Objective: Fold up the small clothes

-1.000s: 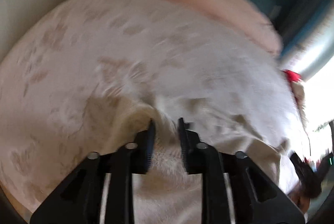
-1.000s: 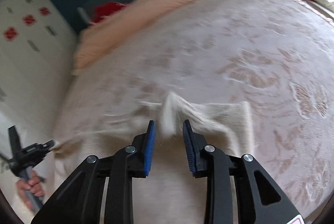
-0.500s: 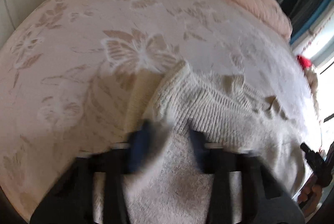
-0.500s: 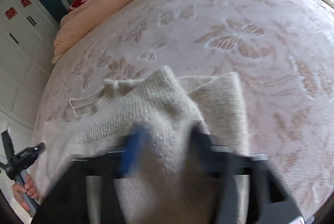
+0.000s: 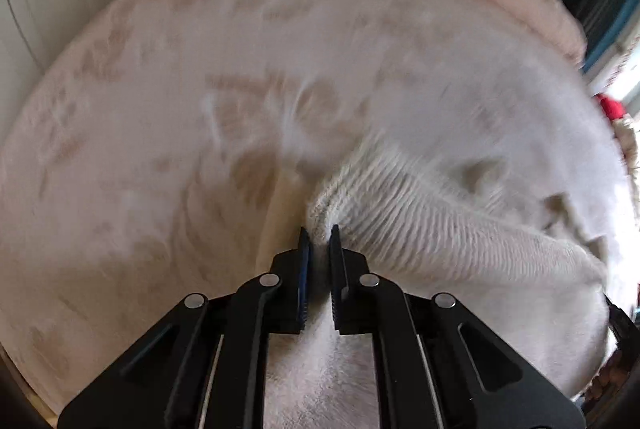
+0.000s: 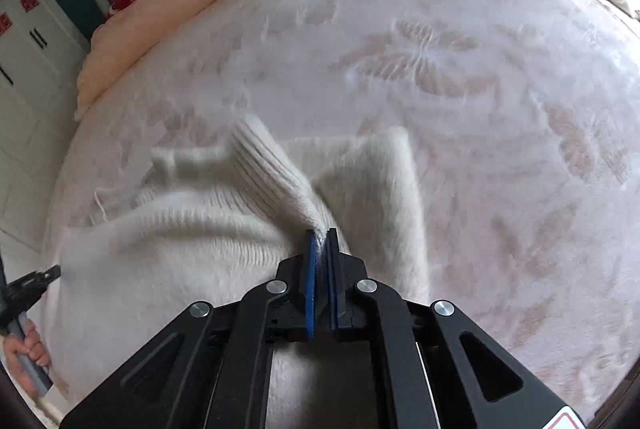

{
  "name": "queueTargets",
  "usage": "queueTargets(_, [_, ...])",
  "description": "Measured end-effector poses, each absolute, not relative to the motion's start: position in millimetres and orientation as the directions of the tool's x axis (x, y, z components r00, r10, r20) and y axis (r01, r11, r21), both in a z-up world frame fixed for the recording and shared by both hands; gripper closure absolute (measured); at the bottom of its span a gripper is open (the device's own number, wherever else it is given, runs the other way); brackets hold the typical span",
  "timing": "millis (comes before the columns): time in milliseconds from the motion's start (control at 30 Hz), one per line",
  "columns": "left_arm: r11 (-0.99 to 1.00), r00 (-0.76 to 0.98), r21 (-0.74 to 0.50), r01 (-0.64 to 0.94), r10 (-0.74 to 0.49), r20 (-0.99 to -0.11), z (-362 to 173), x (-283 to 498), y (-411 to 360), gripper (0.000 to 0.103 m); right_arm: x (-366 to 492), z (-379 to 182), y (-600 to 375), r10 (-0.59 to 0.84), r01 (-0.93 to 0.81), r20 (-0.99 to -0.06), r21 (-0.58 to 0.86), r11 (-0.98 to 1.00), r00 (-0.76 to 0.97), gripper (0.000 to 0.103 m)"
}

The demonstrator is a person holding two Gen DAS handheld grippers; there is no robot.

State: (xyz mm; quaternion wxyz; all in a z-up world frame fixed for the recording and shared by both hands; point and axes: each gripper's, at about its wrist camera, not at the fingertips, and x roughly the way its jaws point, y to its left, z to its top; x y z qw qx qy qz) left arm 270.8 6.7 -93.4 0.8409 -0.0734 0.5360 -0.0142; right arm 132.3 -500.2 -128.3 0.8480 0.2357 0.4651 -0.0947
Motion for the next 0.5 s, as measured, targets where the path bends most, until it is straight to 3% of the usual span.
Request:
queueTargets(167, [0.991,0.483,-0.136,-0.014,-0.113,-0.868,-66,254,3,0.091,110,-69,-492,0.041,0.335,-0.739,0.353,0.874,0.672,0.090])
queueTargets(233, [0.992,0.516,-0.122,0.012,-0.111,-0.849,-46,244,-2,0.088,107,-54,-485,0.037,0.303,-0.714,0.343,0.889,0.699,0.070])
queueTargets(267, [0.992,0.521,-0.124,0.023,-0.118,-0.845,-41,243,-4,0.080,112,-52,-484,0.050,0.291,-0.715,0.346,0.892,0.697,0.053])
queueTargets(300, [0.991,0.518,-0.126,0.041,-0.129,-0.846,-38,244,-10,0.068,120,-53,-486,0.052,0.289,-0.722,0.342,0.894,0.690,0.050])
queueTargets(367, [0.992,0.505,-0.114,0.055,-0.126,-0.854,-41,250,-20,0.060,141,-66,-483,0.032,0.294,-0.766,0.284,0.913,0.642,0.050])
queueTargets(467, [0.996,0.463,-0.079,0.030,-0.084,-0.882,-60,266,-30,0.060,174,-100,-483,0.040,0.315,-0.844,0.244,0.917,0.535,0.050])
queueTargets(500, [0.997,0.447,-0.080,0.016,-0.078,-0.891,-68,272,-29,0.060,181,-111,-481,0.055,0.319,-0.859,0.247,0.915,0.509,0.059])
